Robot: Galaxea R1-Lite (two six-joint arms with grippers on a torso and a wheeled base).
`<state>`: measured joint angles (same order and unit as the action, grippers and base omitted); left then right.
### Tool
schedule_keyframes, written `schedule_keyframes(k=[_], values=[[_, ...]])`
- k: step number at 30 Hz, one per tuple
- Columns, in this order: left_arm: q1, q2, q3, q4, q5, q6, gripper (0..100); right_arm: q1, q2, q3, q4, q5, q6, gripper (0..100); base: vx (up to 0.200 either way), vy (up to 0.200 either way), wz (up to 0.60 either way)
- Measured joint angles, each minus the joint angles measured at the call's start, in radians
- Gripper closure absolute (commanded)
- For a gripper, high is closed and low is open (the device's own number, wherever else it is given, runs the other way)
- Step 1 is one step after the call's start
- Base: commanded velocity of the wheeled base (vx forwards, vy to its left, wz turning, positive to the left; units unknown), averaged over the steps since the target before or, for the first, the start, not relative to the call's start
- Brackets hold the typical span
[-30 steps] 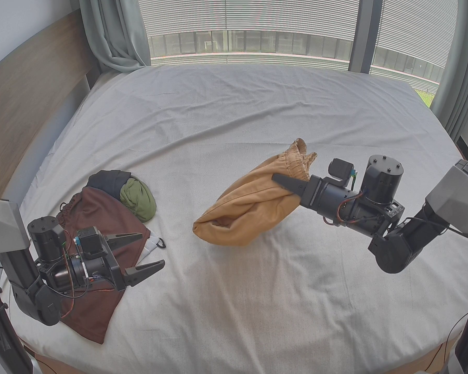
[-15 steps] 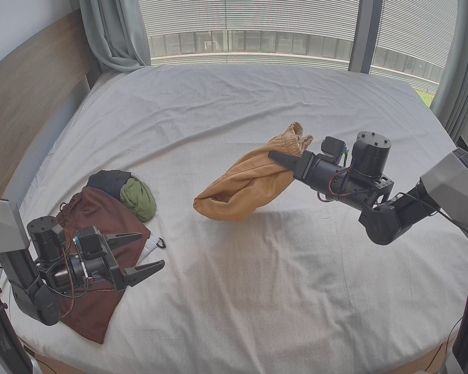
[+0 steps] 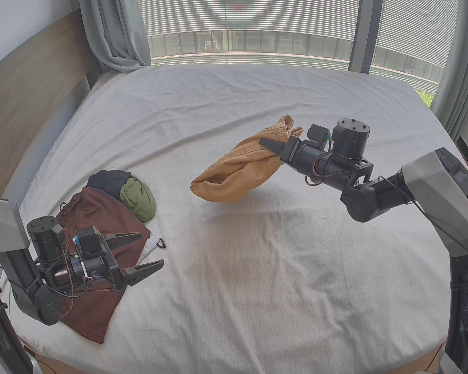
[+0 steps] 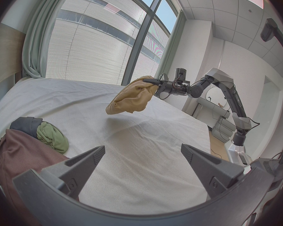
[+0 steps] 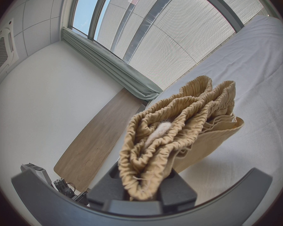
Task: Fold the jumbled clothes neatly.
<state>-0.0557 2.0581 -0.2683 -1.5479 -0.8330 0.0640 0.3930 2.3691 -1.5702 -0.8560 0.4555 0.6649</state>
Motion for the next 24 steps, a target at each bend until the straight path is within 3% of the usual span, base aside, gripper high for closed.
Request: schedule_keyframes(k=[12, 19, 24], values=[[0.003, 0.004, -0.001, 0.0, 0.0, 0.0, 0, -0.007, 0.166, -0.216, 0.031, -0.024, 0.081, 100, 0.0, 0.0, 0.0], [0.006, 0.008, -0.001, 0.001, -0.004, 0.0, 0, -0.024, 0.245, -0.164, 0.016, -0.051, 0.081, 100, 0.0, 0.0, 0.0], [0.006, 0.009, -0.001, 0.0, -0.005, 0.0, 0, -0.029, 0.254, -0.026, -0.059, -0.056, 0.079, 100, 0.0, 0.0, 0.0]])
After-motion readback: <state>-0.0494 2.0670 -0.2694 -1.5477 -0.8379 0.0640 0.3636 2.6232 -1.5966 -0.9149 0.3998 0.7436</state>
